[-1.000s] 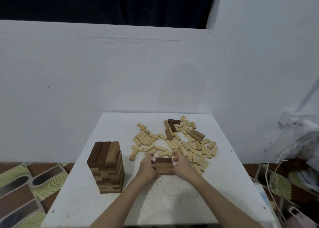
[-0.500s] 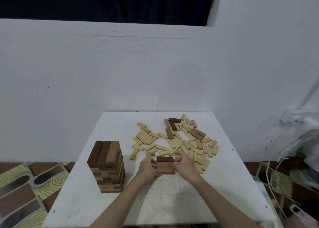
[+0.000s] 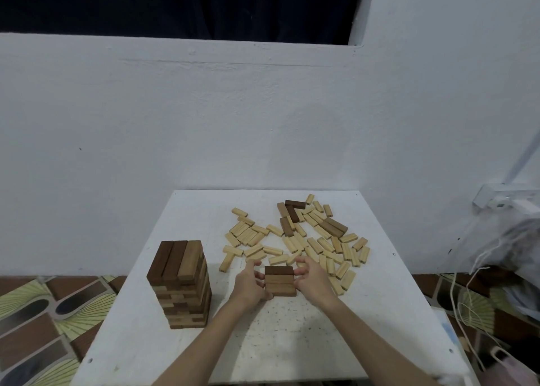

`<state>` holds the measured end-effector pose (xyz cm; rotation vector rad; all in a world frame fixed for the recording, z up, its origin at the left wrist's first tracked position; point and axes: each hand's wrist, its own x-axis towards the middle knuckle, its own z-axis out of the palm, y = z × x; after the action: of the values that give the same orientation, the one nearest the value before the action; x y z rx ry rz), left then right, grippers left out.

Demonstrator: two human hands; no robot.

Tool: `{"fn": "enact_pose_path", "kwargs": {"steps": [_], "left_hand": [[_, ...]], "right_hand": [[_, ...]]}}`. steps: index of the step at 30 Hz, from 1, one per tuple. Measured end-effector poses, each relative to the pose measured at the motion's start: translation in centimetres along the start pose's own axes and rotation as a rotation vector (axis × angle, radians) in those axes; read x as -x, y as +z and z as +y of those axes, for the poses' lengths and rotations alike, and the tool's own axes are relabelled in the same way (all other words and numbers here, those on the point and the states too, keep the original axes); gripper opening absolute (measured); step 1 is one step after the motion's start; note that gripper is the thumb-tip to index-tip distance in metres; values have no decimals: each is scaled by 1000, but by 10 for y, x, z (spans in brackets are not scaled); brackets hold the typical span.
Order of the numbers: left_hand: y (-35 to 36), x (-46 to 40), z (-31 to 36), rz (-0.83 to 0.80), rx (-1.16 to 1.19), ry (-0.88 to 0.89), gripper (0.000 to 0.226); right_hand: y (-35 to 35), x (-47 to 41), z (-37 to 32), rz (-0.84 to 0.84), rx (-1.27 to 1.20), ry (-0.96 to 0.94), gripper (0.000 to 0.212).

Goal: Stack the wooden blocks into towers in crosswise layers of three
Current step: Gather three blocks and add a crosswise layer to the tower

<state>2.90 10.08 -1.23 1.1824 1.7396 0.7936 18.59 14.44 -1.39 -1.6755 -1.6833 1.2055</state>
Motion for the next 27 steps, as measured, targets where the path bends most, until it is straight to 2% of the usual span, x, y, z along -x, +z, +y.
{"fn": "enact_pose_path", "kwargs": {"steps": [27], "left_hand": [[2, -2, -1, 58, 49, 13, 68]], "right_hand": [[5, -3, 5, 79, -101, 38, 45]]}}
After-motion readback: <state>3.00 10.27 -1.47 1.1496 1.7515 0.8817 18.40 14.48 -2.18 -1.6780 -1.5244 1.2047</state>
